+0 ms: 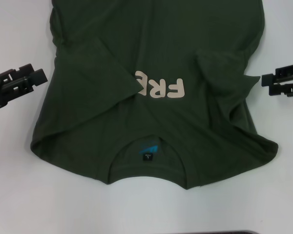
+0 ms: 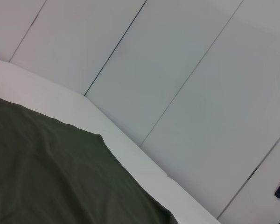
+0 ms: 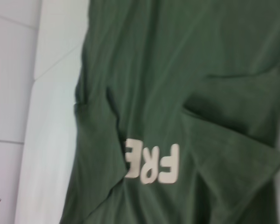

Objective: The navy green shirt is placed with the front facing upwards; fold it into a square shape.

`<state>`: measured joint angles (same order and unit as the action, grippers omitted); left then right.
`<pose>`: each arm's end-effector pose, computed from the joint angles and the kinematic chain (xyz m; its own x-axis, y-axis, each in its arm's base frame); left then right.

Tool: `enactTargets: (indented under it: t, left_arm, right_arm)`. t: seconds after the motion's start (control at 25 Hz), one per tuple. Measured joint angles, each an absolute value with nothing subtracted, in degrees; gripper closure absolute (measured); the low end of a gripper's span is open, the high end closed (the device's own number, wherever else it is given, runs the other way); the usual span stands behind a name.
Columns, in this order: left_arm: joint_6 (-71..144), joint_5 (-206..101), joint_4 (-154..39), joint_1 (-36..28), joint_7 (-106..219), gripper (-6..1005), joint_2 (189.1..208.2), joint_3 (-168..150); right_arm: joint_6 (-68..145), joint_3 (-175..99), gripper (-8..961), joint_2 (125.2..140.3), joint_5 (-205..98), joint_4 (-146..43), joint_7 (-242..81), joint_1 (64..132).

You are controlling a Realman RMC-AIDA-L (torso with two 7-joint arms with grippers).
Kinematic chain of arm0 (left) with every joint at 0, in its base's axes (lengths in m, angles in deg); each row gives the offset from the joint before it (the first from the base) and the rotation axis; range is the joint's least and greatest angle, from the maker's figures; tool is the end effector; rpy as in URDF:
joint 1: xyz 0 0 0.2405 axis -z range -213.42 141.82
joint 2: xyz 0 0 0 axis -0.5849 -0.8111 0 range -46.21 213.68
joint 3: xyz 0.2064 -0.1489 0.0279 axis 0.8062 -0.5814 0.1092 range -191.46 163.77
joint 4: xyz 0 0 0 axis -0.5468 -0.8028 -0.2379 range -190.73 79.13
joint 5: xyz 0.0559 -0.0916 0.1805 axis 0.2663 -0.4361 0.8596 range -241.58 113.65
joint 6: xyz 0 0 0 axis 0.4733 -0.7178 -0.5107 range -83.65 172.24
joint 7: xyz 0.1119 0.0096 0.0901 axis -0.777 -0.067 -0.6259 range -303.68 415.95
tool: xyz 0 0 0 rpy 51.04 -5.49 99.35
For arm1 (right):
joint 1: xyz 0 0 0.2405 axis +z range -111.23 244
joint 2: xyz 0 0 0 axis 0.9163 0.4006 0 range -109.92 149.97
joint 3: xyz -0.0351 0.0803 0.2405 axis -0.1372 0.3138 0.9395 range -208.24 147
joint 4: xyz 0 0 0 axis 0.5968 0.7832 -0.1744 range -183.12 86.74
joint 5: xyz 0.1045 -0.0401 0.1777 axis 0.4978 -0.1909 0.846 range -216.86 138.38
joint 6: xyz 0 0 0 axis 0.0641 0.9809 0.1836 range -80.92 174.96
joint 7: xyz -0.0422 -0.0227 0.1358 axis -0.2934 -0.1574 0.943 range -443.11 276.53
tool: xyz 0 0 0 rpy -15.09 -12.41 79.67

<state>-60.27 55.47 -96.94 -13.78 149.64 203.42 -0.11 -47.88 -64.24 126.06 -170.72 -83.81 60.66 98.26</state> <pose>-0.3129 0.2697 0.0546 0.4136 0.5370 0.7352 0.7698 -0.6375 0.0327 0.3204 0.3294 0.0833 -0.0184 -0.9597 -0.2804 -0.9936 -0.0136 0.1119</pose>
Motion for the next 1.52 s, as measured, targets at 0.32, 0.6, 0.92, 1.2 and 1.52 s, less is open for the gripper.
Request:
enactTargets:
  t: [0.32,0.6,0.92,1.2,1.52]
  left_arm:
    - [-60.28,55.47,-96.93,-13.48,150.24,283,203.42,-0.15]
    - [-60.29,55.15,-96.93,-13.4,150.33,283,203.36,-0.25]
    - [-60.3,54.68,-96.93,-13.39,150.35,283,203.23,-0.81]
    - [-60.29,54.68,-96.93,-13.39,150.35,283,203.24,-0.84]
    - [-60.29,54.68,-96.93,-13.47,150.35,283,203.27,-0.84]
  right_arm:
    - [-42.11,-64.56,460,127.31,-170.9,-83.2,61.54,97.08]
    - [-37.08,-64.63,461,130.22,-170.9,-82.97,61.58,98.27]
    - [-34.44,-64.63,462,131.26,-170.68,-79.5,61.6,100.2]
    - [-37.1,-65.25,462,130.8,-170.88,-79.82,62.12,100.92]
    - [-39.93,-65.33,463,128.22,-171.54,-80.01,63.28,98.56]
